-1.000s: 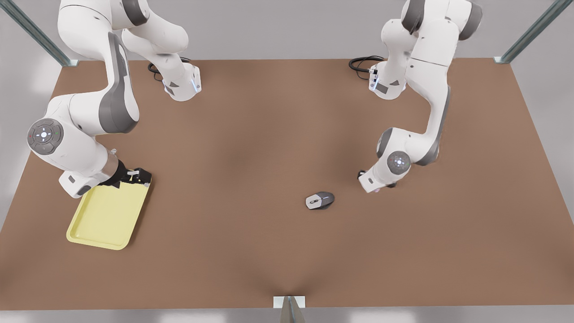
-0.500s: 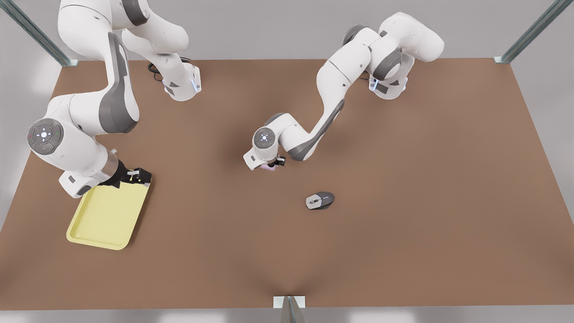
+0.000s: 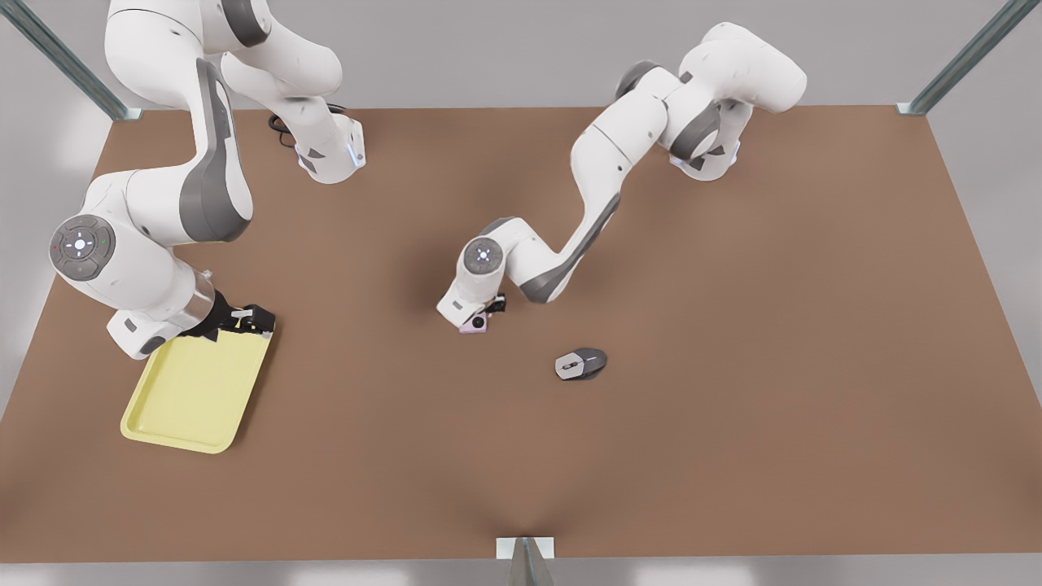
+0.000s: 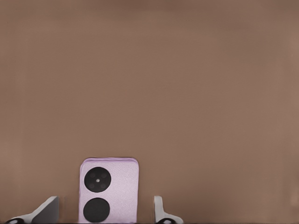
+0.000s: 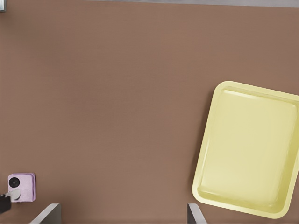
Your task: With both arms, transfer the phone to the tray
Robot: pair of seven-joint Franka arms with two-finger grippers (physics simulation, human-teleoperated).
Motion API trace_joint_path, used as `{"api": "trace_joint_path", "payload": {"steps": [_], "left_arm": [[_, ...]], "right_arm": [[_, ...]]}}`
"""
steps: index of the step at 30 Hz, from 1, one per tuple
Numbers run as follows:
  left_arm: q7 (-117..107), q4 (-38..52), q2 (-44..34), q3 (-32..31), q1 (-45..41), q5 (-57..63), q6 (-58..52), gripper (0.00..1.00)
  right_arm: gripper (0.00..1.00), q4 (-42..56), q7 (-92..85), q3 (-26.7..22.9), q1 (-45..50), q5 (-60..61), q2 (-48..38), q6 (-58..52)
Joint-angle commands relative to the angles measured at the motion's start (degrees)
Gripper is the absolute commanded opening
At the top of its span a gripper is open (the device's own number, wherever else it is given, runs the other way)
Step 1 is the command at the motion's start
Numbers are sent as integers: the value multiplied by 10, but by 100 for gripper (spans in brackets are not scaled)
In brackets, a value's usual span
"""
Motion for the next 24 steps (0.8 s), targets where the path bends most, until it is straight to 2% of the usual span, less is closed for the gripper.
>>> {"api": "trace_joint_path", "payload": {"steps": [1, 2, 3, 6, 8, 10, 11, 13, 16, 20, 24], "left_arm": [[69, 0, -113, 2, 74, 1, -302, 100], [212, 0, -193, 7, 163, 5, -411, 100], [336, 0, -246, 32, 230, 26, -467, 100], [637, -34, -290, 136, 330, 34, -486, 100], [631, -341, -459, 123, 333, 54, -260, 100], [631, -348, -453, 117, 347, 52, -267, 100], [634, -318, -438, 117, 347, 49, -311, 100], [631, -314, -432, 120, 347, 43, -328, 100], [629, -252, -427, 120, 348, 21, -369, 100], [632, -252, -417, 113, 346, 21, -369, 100], [634, -252, -409, 113, 346, 21, -368, 100]], "right_arm": [[100, 0, 0, -1, 0, 0, -1, 0], [100, 0, 0, 0, 0, 0, -1, 0], [100, 0, 1, 0, 0, 0, -1, 0], [100, 3, 10, 0, 7, 0, -1, 4], [100, 6, 37, 20, 37, 14, 31, 20], [100, 3, 90, 22, 86, 3, 51, 38], [100, -3, 109, 22, 113, 4, 70, 62], [100, -26, 124, 22, 179, -8, 89, 85], [100, -26, 309, 22, 240, 4, 141, 156], [100, -22, 414, 23, 272, 7, 195, 208], [100, -41, 441, 22, 274, 21, 219, 282]]}}
